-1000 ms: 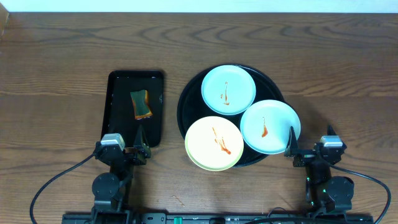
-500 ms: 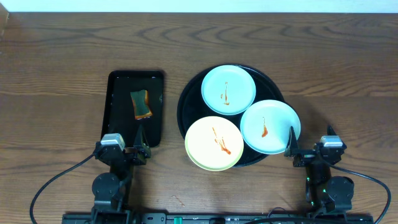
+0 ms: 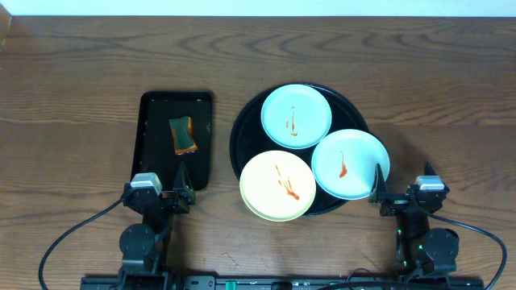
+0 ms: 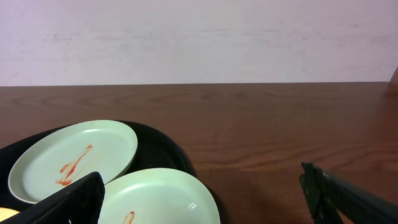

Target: Clean dirty plates on tray and stack at the side

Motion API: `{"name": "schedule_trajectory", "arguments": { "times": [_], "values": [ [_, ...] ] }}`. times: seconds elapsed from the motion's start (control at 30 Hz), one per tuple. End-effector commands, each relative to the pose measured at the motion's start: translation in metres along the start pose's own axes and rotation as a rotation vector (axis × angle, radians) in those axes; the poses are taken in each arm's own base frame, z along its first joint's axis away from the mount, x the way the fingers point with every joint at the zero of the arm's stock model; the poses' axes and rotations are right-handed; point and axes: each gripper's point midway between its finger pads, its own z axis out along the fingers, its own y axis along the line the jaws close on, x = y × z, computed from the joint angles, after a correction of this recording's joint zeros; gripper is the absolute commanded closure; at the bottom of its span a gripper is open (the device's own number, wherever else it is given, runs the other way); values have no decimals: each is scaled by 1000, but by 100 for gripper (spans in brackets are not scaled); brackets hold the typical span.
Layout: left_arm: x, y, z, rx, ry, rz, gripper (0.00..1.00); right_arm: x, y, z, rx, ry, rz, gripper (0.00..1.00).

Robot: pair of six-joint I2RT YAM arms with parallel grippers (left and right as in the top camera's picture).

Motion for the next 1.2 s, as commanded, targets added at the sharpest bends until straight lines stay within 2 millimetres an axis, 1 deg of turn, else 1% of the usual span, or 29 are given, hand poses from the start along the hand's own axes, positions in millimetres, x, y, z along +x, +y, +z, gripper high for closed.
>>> {"name": "schedule_trajectory", "arguments": {
  "times": [0.0,0.1,0.27,0.43,0.6,0.7,0.83,1.03,1.17],
  "values": [
    [16,7,1,-27,52,-32,21,2,-3,0,11,7,-14,1],
    [15,6,1,-27,50,-32,21,2,-1,0,0,9,-13,1],
    [7,5,-3,-29,57,-32,21,2,0,0,-2,9,-13,1],
    [3,4,-10,-52,136,-63,21,2,7,0,-43,6,-9,1],
    [-6,2,-9,-76,225,-60,21,1,7,0,-46,6,29,1],
    [-10,1,-5,-98,307,-56,21,-3,7,-1,-45,1,28,1],
    [-14,-1,5,-128,421,-52,21,-12,7,-4,-45,11,32,1],
    [-21,-3,25,-161,544,-46,21,-23,7,-8,-38,110,34,1],
    [-21,-1,35,-193,634,-40,21,-29,7,-6,-26,208,113,1]
  ]
}}
